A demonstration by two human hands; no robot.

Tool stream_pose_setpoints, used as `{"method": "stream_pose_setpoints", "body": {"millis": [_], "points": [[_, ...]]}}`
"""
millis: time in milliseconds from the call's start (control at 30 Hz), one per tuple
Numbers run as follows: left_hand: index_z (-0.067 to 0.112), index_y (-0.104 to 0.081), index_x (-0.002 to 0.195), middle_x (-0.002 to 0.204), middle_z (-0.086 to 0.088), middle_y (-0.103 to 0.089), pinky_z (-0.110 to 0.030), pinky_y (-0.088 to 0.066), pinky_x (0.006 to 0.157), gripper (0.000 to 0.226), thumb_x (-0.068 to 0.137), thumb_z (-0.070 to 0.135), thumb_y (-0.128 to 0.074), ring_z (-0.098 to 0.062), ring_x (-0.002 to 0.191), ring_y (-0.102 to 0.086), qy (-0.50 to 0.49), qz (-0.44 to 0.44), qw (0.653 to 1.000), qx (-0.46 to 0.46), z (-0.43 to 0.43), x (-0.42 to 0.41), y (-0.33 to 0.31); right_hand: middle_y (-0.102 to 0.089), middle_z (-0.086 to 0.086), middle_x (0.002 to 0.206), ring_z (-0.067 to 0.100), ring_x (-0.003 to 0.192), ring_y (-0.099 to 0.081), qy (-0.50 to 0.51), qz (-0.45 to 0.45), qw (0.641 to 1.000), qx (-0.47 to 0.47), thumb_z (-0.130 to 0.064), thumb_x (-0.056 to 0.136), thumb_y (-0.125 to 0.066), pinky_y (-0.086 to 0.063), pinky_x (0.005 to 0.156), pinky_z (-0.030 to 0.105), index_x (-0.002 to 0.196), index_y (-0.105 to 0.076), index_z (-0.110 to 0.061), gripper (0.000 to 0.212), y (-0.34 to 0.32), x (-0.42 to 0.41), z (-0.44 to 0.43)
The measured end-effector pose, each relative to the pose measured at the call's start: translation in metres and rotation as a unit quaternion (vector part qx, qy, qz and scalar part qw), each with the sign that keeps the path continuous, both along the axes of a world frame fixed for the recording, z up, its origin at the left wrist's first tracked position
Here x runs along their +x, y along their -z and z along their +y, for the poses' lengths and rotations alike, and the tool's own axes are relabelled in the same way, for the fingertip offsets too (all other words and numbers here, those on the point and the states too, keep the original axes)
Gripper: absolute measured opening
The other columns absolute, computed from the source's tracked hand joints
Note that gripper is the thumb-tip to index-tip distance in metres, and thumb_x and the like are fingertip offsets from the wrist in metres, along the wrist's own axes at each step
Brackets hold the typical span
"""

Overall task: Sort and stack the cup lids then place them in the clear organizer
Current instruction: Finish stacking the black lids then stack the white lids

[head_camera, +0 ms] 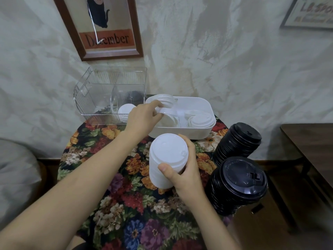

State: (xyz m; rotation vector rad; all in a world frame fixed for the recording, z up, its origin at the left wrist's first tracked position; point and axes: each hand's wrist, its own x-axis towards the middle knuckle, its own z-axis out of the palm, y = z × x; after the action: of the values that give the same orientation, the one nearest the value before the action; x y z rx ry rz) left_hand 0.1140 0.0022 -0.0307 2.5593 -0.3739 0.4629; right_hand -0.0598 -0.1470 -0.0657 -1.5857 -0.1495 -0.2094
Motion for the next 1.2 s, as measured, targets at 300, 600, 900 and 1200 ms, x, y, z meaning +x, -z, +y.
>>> {"method": "stream_pose_setpoints", "body": {"millis": [300, 600, 900, 1200], "points": [[0.035, -0.07, 0.117, 0.084, 0.013, -0.065, -0.031, -0.038, 0.066, 0.031, 0.09, 0.05, -0.075, -0.002, 0.071, -0.055, 0.037, 0.054, 0.994, -0.084, 0.014, -0.007, -0.014, -0.057, -0.022, 0.136, 0.008, 0.13, -0.056, -0.003, -0.005, 1.0, 0.002, -0.054, 0.071, -0.081, -0.049, 0.099, 0.022, 0.144, -0.042, -0.041, 0.084, 0.002, 0.001, 0.001], [0.041, -0.069, 0.112, 0.083, 0.004, -0.067, -0.032, -0.045, 0.072, 0.018, 0.095, 0.041, -0.073, -0.005, 0.065, -0.051, 0.06, 0.066, 0.97, -0.225, 0.027, -0.034, -0.029, -0.058, -0.024, 0.134, 0.007, 0.129, -0.056, -0.008, -0.013, 1.0, 0.014, -0.052, 0.072, -0.081, -0.049, 0.099, 0.021, 0.144, -0.042, -0.038, 0.083, 0.0, 0.0, 0.001], [0.048, -0.073, 0.109, 0.08, 0.009, -0.068, -0.023, -0.048, 0.066, 0.03, 0.091, 0.024, -0.075, -0.005, 0.069, -0.057, 0.125, 0.051, 0.933, -0.333, 0.038, -0.13, -0.027, -0.058, -0.018, 0.14, 0.009, 0.132, -0.057, -0.009, -0.007, 1.0, 0.025, -0.075, 0.067, -0.082, -0.051, 0.101, 0.025, 0.148, -0.04, -0.035, 0.099, -0.003, 0.001, 0.002], [0.03, -0.074, 0.115, 0.094, 0.016, -0.066, -0.013, -0.044, 0.078, 0.022, 0.093, 0.028, -0.074, -0.002, 0.084, -0.062, 0.127, -0.057, 0.98, -0.141, 0.046, -0.157, -0.013, -0.058, -0.021, 0.143, 0.006, 0.134, -0.056, -0.014, -0.014, 0.999, 0.025, -0.076, 0.066, -0.081, -0.049, 0.103, 0.022, 0.15, -0.039, -0.034, 0.103, -0.006, 0.001, 0.002]]}}
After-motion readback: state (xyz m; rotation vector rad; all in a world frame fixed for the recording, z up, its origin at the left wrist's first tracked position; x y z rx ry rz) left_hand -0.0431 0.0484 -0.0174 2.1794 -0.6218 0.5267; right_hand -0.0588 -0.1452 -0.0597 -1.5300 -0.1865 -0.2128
